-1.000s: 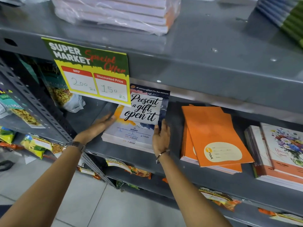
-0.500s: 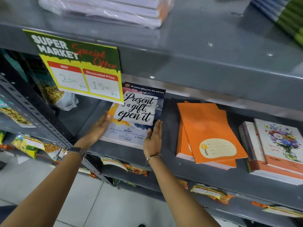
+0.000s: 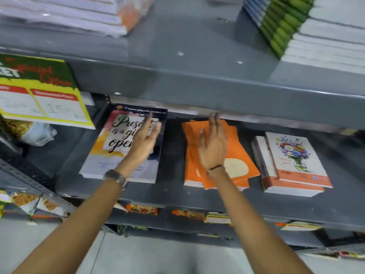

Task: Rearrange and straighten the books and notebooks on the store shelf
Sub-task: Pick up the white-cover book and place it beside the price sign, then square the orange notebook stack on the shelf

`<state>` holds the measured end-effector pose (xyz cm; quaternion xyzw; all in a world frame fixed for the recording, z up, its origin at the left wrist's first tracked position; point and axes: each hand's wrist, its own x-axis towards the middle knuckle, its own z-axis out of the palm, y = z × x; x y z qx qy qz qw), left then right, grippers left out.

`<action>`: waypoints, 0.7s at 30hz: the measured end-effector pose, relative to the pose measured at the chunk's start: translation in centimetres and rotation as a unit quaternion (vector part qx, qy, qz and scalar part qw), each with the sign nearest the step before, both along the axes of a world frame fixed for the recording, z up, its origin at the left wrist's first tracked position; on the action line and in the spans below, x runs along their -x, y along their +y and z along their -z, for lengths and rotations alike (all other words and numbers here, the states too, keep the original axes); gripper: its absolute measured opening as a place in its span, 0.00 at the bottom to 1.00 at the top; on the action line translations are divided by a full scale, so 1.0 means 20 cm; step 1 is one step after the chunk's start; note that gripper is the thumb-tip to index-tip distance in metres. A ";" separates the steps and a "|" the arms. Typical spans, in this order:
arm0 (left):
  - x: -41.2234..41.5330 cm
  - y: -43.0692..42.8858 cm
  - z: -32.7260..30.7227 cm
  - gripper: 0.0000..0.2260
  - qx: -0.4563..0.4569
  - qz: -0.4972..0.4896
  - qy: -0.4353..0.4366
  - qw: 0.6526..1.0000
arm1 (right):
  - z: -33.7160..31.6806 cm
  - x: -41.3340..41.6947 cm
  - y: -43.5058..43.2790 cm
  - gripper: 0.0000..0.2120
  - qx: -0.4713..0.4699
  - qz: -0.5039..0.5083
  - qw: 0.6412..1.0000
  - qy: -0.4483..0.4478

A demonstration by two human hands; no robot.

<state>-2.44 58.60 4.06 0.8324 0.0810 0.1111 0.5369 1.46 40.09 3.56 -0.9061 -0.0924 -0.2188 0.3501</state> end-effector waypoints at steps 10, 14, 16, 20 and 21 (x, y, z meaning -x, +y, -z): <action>-0.19 -0.61 0.22 0.37 -0.153 0.032 0.144 0.977 | 0.22 -0.12 -0.68 0.22 0.085 0.005 0.962 0.260; -0.22 -0.64 0.20 0.36 -0.130 0.034 0.153 0.979 | 0.23 -0.06 -0.66 0.20 0.027 0.025 0.962 0.269; -0.25 -0.64 0.19 0.35 -0.133 0.051 0.154 0.978 | 0.23 -0.05 -0.66 0.20 0.016 0.038 0.963 0.267; -0.31 -0.62 0.21 0.34 -0.167 0.083 0.133 0.973 | 0.24 0.00 -0.67 0.21 0.008 0.053 0.967 0.249; -0.30 -0.61 0.22 0.34 -0.178 0.096 0.128 0.971 | 0.24 0.02 -0.67 0.22 0.002 0.054 0.968 0.246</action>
